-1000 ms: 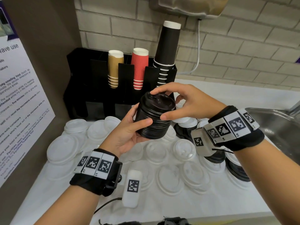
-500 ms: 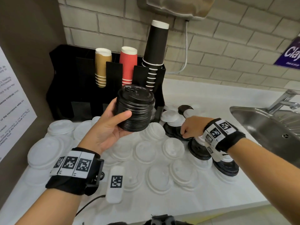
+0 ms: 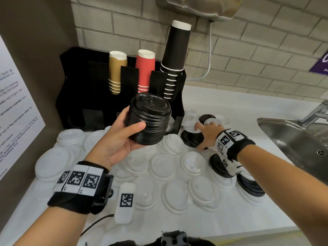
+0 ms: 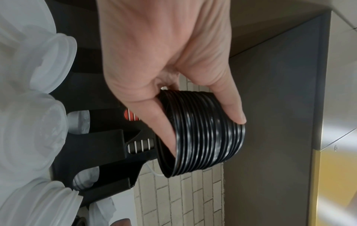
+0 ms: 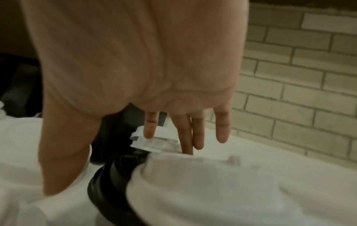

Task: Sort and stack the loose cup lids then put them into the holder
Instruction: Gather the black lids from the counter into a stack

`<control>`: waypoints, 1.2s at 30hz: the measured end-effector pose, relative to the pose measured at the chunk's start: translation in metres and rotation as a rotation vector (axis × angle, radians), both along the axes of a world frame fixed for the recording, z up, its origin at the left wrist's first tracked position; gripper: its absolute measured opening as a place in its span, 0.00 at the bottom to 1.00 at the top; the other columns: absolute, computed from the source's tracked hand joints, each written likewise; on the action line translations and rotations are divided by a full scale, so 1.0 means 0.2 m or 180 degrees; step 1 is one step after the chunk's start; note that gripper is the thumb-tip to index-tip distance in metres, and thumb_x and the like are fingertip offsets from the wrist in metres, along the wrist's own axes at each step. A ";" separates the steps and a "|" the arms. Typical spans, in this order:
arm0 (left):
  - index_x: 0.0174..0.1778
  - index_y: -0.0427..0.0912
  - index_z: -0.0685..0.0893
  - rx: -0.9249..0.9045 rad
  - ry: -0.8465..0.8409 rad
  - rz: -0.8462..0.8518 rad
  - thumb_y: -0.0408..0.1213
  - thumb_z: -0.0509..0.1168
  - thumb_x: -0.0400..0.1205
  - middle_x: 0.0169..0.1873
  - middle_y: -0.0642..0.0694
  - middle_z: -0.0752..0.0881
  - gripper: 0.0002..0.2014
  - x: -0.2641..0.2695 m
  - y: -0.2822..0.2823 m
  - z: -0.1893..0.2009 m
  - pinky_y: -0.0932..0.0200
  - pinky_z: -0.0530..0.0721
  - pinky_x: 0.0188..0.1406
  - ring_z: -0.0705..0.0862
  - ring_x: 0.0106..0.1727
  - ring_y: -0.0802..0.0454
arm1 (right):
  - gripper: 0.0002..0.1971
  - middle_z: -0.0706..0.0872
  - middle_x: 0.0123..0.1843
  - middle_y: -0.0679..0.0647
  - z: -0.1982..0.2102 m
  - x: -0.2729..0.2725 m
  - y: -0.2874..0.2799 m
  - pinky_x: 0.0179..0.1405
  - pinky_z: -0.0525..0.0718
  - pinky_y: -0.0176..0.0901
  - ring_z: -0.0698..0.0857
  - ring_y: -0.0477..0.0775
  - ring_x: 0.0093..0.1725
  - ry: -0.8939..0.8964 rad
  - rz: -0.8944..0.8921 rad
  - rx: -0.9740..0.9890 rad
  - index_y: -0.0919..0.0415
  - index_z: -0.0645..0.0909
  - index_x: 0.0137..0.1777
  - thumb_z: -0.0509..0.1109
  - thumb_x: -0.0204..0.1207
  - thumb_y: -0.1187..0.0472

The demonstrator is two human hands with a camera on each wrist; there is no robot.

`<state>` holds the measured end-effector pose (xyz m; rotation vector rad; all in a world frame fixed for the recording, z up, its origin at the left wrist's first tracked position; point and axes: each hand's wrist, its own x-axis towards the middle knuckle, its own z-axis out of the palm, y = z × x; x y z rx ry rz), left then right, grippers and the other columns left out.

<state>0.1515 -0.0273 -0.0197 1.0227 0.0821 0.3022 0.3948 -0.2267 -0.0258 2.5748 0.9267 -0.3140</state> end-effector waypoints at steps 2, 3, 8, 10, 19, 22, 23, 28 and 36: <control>0.66 0.56 0.81 -0.0003 0.0008 0.0012 0.49 0.89 0.49 0.60 0.48 0.89 0.47 0.00 0.00 0.00 0.50 0.90 0.41 0.89 0.60 0.45 | 0.40 0.78 0.57 0.58 -0.02 0.00 0.02 0.63 0.75 0.61 0.75 0.65 0.62 0.0164 -0.0198 0.0180 0.47 0.60 0.66 0.77 0.61 0.37; 0.67 0.56 0.81 -0.0007 0.0009 0.0018 0.49 0.89 0.48 0.60 0.48 0.89 0.47 0.00 0.00 0.00 0.50 0.90 0.41 0.89 0.60 0.45 | 0.39 0.79 0.57 0.59 -0.02 -0.01 0.03 0.63 0.75 0.62 0.76 0.66 0.61 0.0209 -0.0240 0.0214 0.48 0.60 0.66 0.78 0.63 0.37; 0.66 0.56 0.81 -0.0029 -0.0032 -0.0003 0.50 0.89 0.49 0.60 0.48 0.89 0.47 0.00 0.02 0.00 0.51 0.90 0.41 0.89 0.59 0.46 | 0.40 0.81 0.53 0.57 0.05 -0.02 0.07 0.58 0.79 0.60 0.79 0.64 0.57 0.0427 -0.0168 0.0426 0.47 0.56 0.68 0.78 0.62 0.46; 0.66 0.56 0.81 -0.0064 -0.0038 0.0005 0.48 0.90 0.49 0.60 0.48 0.89 0.47 0.00 0.03 0.00 0.51 0.90 0.40 0.89 0.59 0.46 | 0.41 0.82 0.56 0.61 0.11 -0.03 0.07 0.55 0.84 0.60 0.82 0.67 0.54 0.0895 -0.0175 0.0649 0.45 0.53 0.67 0.77 0.62 0.51; 0.67 0.56 0.80 -0.0183 -0.0003 0.0032 0.33 0.70 0.71 0.59 0.48 0.89 0.27 0.02 0.02 -0.03 0.51 0.90 0.39 0.90 0.58 0.47 | 0.24 0.76 0.57 0.56 0.37 -0.18 0.05 0.49 0.82 0.52 0.82 0.55 0.45 0.2162 0.0125 0.2734 0.43 0.66 0.54 0.73 0.72 0.68; 0.67 0.54 0.79 -0.0205 0.0029 -0.0025 0.34 0.72 0.70 0.59 0.47 0.89 0.29 0.03 0.00 -0.03 0.51 0.90 0.38 0.90 0.58 0.46 | 0.21 0.78 0.58 0.55 0.48 -0.30 0.08 0.48 0.78 0.45 0.81 0.48 0.49 0.2285 0.0353 0.3390 0.42 0.70 0.61 0.69 0.70 0.59; 0.67 0.54 0.79 -0.0204 0.0045 -0.0034 0.34 0.73 0.69 0.59 0.47 0.89 0.29 0.03 -0.01 -0.04 0.50 0.90 0.38 0.90 0.57 0.46 | 0.23 0.79 0.59 0.57 0.51 -0.34 0.09 0.47 0.78 0.43 0.81 0.50 0.50 0.2326 0.0485 0.3553 0.44 0.71 0.64 0.68 0.69 0.58; 0.67 0.56 0.79 -0.0111 0.0057 -0.0048 0.34 0.72 0.71 0.57 0.49 0.90 0.28 0.04 -0.02 -0.04 0.50 0.90 0.40 0.90 0.57 0.48 | 0.25 0.79 0.56 0.51 0.58 -0.49 0.14 0.46 0.80 0.41 0.79 0.47 0.51 0.2216 0.1188 0.3738 0.51 0.74 0.68 0.74 0.70 0.58; 0.69 0.61 0.78 0.0112 0.0041 -0.0134 0.32 0.74 0.69 0.60 0.51 0.89 0.33 0.02 -0.05 -0.03 0.49 0.90 0.42 0.89 0.60 0.47 | 0.21 0.83 0.61 0.50 0.62 -0.53 0.19 0.45 0.74 0.22 0.78 0.36 0.52 0.1798 0.1598 0.3394 0.56 0.79 0.67 0.74 0.74 0.65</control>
